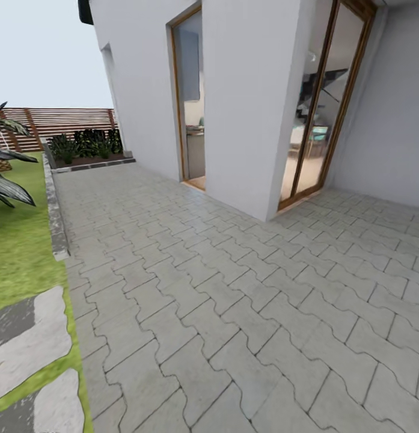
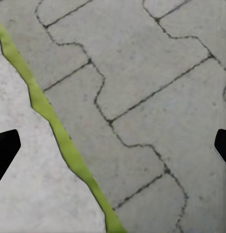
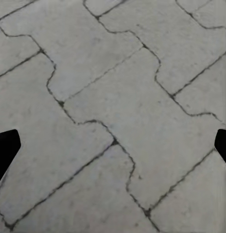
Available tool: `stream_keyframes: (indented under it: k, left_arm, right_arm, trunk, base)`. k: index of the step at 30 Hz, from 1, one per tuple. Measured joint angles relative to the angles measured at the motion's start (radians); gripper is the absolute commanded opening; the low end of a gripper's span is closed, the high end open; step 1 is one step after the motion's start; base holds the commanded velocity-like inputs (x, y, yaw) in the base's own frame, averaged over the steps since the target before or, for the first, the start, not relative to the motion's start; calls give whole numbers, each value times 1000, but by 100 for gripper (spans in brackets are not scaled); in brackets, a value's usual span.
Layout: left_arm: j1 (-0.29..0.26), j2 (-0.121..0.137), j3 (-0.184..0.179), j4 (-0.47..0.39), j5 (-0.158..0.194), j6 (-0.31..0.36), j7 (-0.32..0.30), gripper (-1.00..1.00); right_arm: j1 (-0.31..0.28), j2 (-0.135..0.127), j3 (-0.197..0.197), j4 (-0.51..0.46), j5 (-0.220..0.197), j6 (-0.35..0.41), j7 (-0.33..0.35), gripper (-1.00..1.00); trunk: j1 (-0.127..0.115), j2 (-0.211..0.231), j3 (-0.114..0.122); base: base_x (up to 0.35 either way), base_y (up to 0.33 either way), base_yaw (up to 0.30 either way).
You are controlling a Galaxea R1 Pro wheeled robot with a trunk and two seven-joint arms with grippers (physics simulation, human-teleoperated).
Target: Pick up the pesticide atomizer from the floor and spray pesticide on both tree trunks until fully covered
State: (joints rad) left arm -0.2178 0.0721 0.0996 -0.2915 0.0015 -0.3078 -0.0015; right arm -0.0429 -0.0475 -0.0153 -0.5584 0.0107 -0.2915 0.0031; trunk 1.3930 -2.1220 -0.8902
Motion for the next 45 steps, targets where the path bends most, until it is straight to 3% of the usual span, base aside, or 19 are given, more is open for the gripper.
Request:
stream_keyframes:
  k: [45]
  left_arm:
    - [0, 0, 0, 0, 2, -1, 0, 100]
  right_arm:
    - [0, 0, 0, -1, 0, 0, 0, 100]
  trunk:
    - [0, 0, 0]
  base:
    - [255, -214, 278]
